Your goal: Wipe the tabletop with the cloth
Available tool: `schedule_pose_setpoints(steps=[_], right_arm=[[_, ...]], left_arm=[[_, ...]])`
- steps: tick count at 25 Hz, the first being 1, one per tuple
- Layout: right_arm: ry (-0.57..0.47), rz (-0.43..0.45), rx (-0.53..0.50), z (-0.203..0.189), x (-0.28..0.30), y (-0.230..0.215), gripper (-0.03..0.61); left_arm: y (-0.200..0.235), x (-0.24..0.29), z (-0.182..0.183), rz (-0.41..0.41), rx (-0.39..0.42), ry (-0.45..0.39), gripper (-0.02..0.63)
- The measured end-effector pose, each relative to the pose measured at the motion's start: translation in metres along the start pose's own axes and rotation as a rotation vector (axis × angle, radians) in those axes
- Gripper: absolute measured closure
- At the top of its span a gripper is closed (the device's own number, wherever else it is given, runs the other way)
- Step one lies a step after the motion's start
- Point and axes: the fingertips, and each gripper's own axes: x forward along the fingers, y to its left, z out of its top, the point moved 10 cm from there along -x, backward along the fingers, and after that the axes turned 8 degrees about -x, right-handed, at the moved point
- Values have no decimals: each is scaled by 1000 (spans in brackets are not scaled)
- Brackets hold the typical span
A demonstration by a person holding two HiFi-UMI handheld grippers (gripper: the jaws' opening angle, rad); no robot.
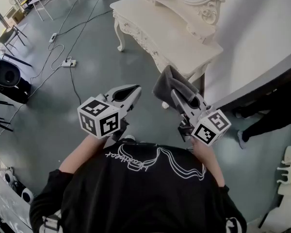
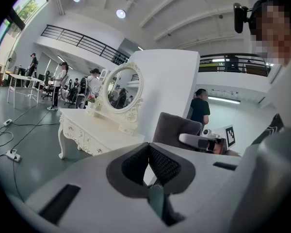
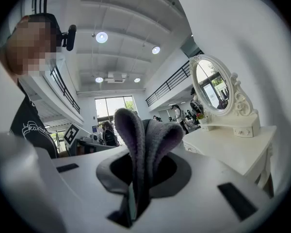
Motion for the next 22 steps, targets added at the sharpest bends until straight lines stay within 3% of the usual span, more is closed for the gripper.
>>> schedule_pose_setpoints(steps=[12, 22], right_arm=[[15, 22, 0, -8, 24, 2, 526], [64, 36, 14, -17, 99, -35, 528]], left_arm=[[16, -15, -4, 38, -14, -34, 609], [94, 3, 15, 64, -72, -49, 609]])
